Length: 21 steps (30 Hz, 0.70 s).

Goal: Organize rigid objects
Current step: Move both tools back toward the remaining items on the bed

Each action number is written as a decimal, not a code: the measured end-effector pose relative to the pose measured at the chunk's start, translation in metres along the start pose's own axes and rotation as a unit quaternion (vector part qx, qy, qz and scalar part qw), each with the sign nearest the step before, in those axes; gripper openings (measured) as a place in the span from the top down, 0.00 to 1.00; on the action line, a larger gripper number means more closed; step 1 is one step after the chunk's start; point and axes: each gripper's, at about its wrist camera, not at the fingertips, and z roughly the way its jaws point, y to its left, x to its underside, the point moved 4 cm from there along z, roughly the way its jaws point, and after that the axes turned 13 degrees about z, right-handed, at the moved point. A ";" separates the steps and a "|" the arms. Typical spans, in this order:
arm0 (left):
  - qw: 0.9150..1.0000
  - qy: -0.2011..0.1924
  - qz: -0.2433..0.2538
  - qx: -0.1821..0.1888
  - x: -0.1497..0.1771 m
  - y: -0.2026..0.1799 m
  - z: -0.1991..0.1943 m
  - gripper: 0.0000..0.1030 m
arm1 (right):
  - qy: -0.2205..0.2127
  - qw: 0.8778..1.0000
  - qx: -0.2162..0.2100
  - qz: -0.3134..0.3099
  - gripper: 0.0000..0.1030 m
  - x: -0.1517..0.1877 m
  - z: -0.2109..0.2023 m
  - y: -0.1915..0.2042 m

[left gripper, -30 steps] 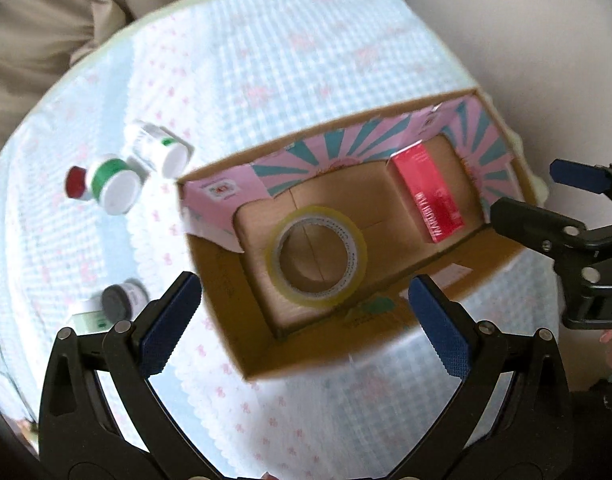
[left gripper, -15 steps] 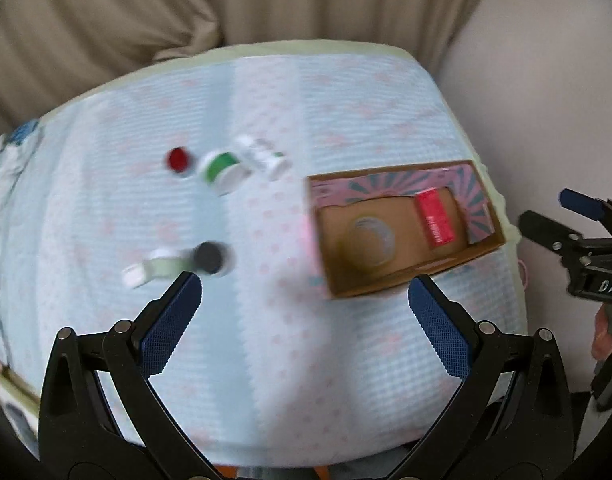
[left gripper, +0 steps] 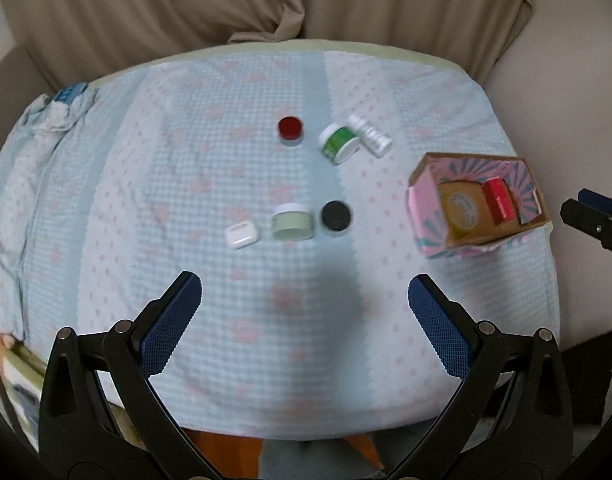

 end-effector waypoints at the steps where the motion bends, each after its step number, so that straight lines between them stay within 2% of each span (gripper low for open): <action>1: 1.000 -0.001 0.005 0.003 0.004 0.010 0.001 0.00 | 0.001 1.000 -0.001 -0.001 0.00 0.004 0.004 0.015; 8: 0.999 0.004 0.040 0.029 0.014 0.075 0.018 0.00 | 0.014 1.000 0.017 -0.009 0.00 0.017 0.043 0.088; 13: 0.995 0.020 0.088 0.042 0.009 0.109 0.047 0.00 | 0.036 0.999 0.024 -0.012 0.00 0.021 0.080 0.128; 21: 0.983 0.066 0.155 0.072 0.002 0.129 0.124 0.00 | 0.072 0.996 0.038 -0.026 0.00 0.019 0.139 0.149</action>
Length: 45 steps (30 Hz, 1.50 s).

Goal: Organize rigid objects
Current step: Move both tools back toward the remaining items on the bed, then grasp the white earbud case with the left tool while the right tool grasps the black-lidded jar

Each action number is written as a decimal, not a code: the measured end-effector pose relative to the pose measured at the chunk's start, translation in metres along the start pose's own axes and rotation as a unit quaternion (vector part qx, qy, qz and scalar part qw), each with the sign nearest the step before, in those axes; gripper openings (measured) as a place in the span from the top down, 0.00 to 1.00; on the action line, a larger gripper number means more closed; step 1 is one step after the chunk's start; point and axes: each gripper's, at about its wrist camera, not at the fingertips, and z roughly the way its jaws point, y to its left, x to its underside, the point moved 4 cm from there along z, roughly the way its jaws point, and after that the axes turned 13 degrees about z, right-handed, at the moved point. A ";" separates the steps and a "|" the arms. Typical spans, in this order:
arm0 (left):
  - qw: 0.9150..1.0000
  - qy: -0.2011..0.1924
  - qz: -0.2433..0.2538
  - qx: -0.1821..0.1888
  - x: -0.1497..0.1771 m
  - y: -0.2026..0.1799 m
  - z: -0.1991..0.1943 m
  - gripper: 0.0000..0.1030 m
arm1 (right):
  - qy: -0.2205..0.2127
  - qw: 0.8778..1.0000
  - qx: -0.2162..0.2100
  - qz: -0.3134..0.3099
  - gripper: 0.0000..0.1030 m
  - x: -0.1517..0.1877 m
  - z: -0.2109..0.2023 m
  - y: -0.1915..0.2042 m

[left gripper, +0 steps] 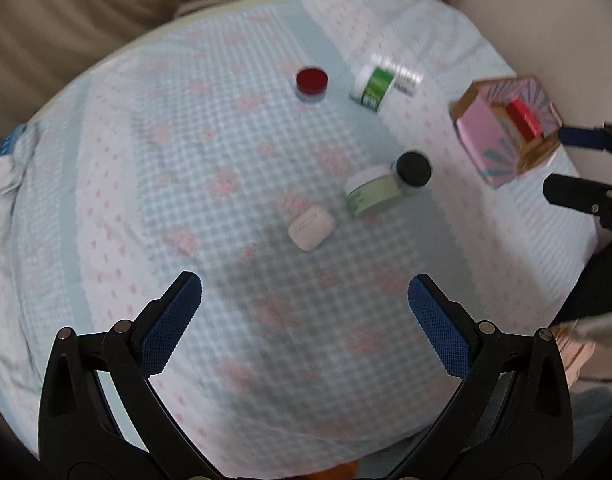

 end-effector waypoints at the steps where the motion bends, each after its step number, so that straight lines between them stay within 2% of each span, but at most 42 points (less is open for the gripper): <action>1: 1.000 0.006 0.008 0.004 -0.002 0.002 0.011 0.00 | 0.009 1.000 0.005 -0.006 0.00 -0.002 0.011 0.000; 6: 0.998 0.039 0.047 0.023 -0.014 0.003 0.062 0.00 | 0.043 0.997 0.028 -0.059 0.00 -0.009 0.056 -0.001; 11: 0.992 0.081 0.082 0.042 -0.026 0.003 0.116 0.02 | 0.081 0.985 0.063 -0.139 0.01 -0.015 0.110 -0.009; 16: 0.988 0.099 0.107 0.059 -0.036 0.004 0.160 0.03 | 0.115 0.974 0.064 -0.186 0.01 -0.018 0.157 -0.018; 19: 0.986 0.102 0.112 0.075 -0.036 0.004 0.182 0.05 | 0.124 0.968 0.057 -0.213 0.06 -0.016 0.184 -0.022; 22: 0.983 0.102 0.120 0.090 -0.030 0.002 0.199 0.11 | 0.122 0.966 0.044 -0.222 0.09 -0.013 0.201 -0.027; 27: 0.979 0.088 0.155 0.099 -0.020 -0.006 0.210 0.20 | 0.116 0.966 0.020 -0.232 0.15 -0.007 0.216 -0.032; 32: 0.975 0.074 0.188 0.094 -0.019 -0.019 0.214 0.22 | 0.109 0.961 0.003 -0.253 0.18 -0.003 0.225 -0.031; 34: 0.973 0.076 0.200 0.087 -0.021 -0.022 0.219 0.28 | 0.114 0.960 -0.002 -0.257 0.25 -0.004 0.229 -0.032; 37: 0.969 0.080 0.219 0.082 -0.023 -0.022 0.216 0.42 | 0.126 0.957 -0.006 -0.261 0.40 -0.006 0.236 -0.033; 38: 0.968 0.081 0.225 0.077 -0.023 -0.022 0.216 0.53 | 0.125 0.956 0.000 -0.264 0.48 -0.006 0.237 -0.034; 41: 0.964 0.084 0.241 0.071 -0.028 -0.015 0.210 0.54 | 0.129 0.958 0.002 -0.258 0.48 -0.011 0.237 -0.037; 45: 0.966 0.081 0.236 0.065 -0.034 -0.011 0.210 0.55 | 0.124 0.958 0.015 -0.260 0.49 -0.012 0.237 -0.035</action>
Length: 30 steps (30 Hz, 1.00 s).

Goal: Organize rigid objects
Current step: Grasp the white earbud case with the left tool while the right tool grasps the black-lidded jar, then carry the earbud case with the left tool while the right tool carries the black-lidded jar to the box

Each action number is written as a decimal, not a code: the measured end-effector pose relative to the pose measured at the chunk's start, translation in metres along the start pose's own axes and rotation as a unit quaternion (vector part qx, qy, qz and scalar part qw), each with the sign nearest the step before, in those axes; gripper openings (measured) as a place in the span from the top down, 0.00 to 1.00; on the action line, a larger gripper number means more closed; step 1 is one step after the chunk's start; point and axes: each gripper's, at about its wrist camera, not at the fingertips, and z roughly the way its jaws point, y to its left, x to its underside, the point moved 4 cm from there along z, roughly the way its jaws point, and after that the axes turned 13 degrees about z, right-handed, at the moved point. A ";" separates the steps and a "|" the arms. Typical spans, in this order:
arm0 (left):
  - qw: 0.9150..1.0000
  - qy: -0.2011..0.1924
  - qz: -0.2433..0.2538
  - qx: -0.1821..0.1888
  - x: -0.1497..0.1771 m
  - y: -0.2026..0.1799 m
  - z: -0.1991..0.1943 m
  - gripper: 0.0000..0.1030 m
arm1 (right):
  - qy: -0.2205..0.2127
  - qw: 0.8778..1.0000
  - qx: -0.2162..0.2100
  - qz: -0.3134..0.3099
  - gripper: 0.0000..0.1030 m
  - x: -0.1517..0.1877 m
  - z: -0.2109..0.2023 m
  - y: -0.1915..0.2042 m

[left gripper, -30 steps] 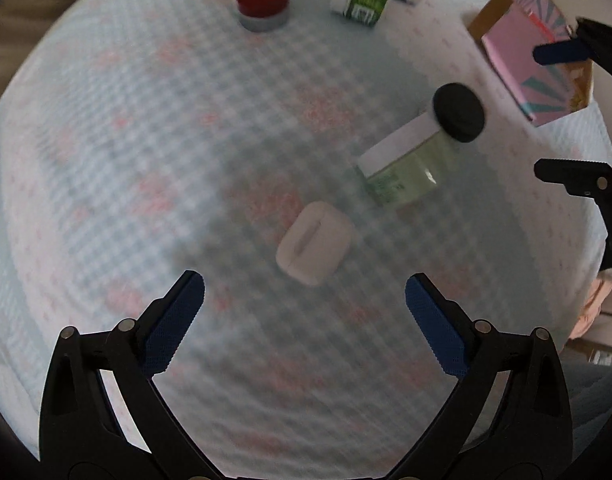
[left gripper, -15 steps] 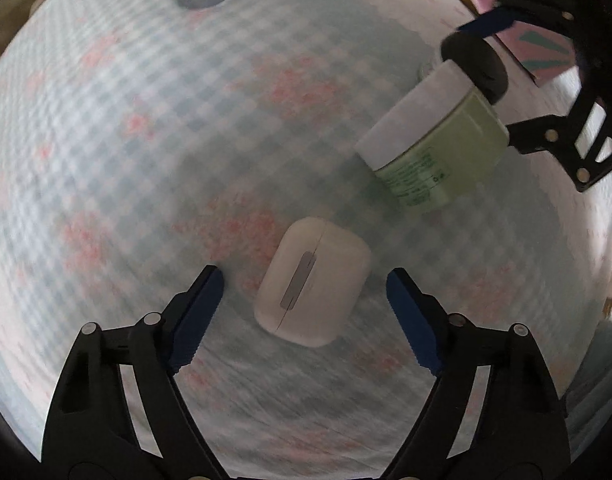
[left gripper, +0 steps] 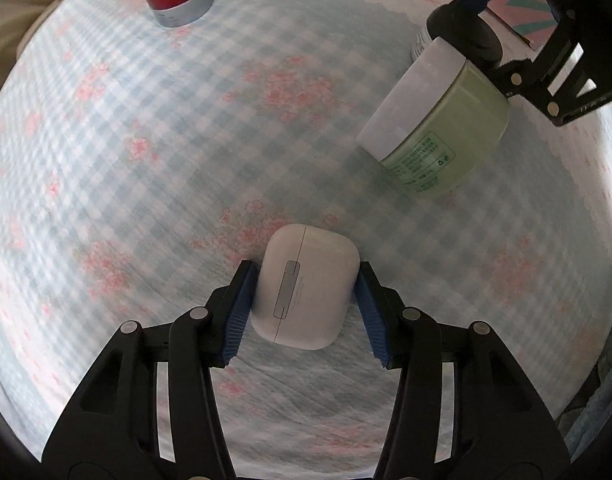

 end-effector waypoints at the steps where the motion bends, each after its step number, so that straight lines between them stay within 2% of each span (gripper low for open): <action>1: 1.000 -0.001 -0.004 -0.001 0.001 -0.002 0.000 0.55 | -0.001 1.000 0.003 0.001 0.49 0.000 0.001 0.002; 6: 1.000 -0.006 -0.027 -0.007 0.006 -0.003 -0.003 0.55 | -0.004 1.000 0.011 0.021 0.49 0.001 0.001 0.003; 10: 0.997 -0.015 -0.072 -0.003 0.013 0.004 -0.012 0.55 | -0.006 0.999 0.019 0.049 0.49 0.007 -0.007 0.002; 19: 0.982 -0.043 -0.183 0.008 0.026 0.024 -0.036 0.55 | -0.016 0.990 0.026 0.139 0.49 0.019 -0.037 -0.021; 24: 0.974 -0.068 -0.217 -0.002 0.027 0.022 -0.075 0.55 | -0.045 0.977 0.009 0.210 0.49 0.029 -0.075 -0.029; 30: 0.967 -0.106 -0.231 -0.012 0.010 0.011 -0.139 0.55 | -0.083 0.946 -0.030 0.311 0.49 0.047 -0.141 -0.028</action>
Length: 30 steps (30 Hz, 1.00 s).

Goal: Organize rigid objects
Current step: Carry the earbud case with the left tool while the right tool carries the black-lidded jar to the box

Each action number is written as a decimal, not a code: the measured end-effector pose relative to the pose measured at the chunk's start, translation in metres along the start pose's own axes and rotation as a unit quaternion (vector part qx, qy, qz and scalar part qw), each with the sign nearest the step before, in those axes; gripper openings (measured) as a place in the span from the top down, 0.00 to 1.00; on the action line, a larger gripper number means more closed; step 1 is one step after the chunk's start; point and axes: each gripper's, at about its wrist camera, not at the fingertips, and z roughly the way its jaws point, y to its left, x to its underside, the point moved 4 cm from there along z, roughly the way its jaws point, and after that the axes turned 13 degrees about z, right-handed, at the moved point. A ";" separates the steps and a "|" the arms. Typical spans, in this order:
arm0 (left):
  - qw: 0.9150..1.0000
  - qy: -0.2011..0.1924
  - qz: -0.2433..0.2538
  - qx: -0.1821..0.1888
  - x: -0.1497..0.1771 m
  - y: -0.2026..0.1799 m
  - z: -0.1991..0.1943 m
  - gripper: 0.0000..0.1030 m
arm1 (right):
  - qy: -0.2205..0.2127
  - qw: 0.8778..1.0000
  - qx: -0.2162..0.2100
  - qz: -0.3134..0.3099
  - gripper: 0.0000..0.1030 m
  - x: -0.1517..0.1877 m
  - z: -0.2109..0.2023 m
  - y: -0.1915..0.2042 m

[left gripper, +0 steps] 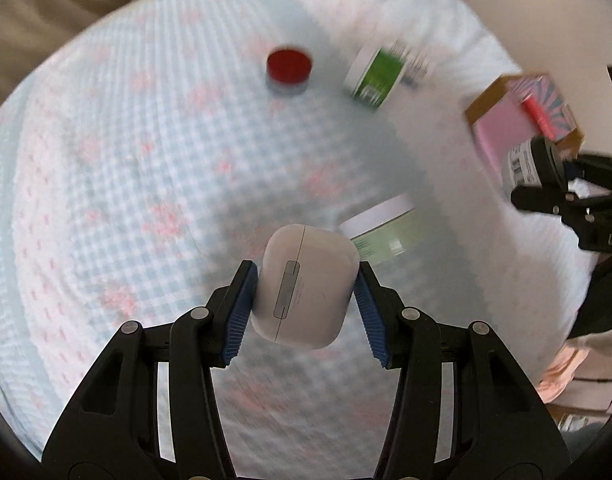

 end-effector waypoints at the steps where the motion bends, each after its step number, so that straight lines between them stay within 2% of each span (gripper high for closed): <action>1: 1.000 -0.008 -0.003 0.002 -0.006 -0.008 -0.013 0.55 | -0.004 1.000 -0.005 0.014 0.49 0.000 -0.014 -0.001; 8: 0.998 -0.058 -0.021 0.019 -0.047 -0.047 -0.076 0.55 | -0.026 0.998 -0.010 0.047 0.49 0.010 -0.089 0.010; 13: 0.996 -0.084 -0.030 0.023 -0.074 -0.081 -0.110 0.55 | -0.042 0.995 -0.020 0.083 0.49 0.014 -0.119 -0.022; 16: 0.995 -0.093 -0.033 0.020 -0.090 -0.104 -0.118 0.55 | -0.050 0.990 -0.036 0.123 0.49 0.011 -0.137 -0.058; 19: 0.994 -0.101 -0.037 0.016 -0.108 -0.134 -0.120 0.55 | -0.056 0.988 -0.037 0.142 0.49 0.007 -0.155 -0.095; 23: 0.993 -0.103 -0.049 0.016 -0.134 -0.178 -0.107 0.55 | -0.058 0.989 -0.025 0.137 0.49 -0.004 -0.167 -0.148; 30: 0.993 -0.085 -0.064 0.044 -0.185 -0.257 -0.048 0.55 | -0.047 0.990 -0.007 0.135 0.49 -0.021 -0.166 -0.236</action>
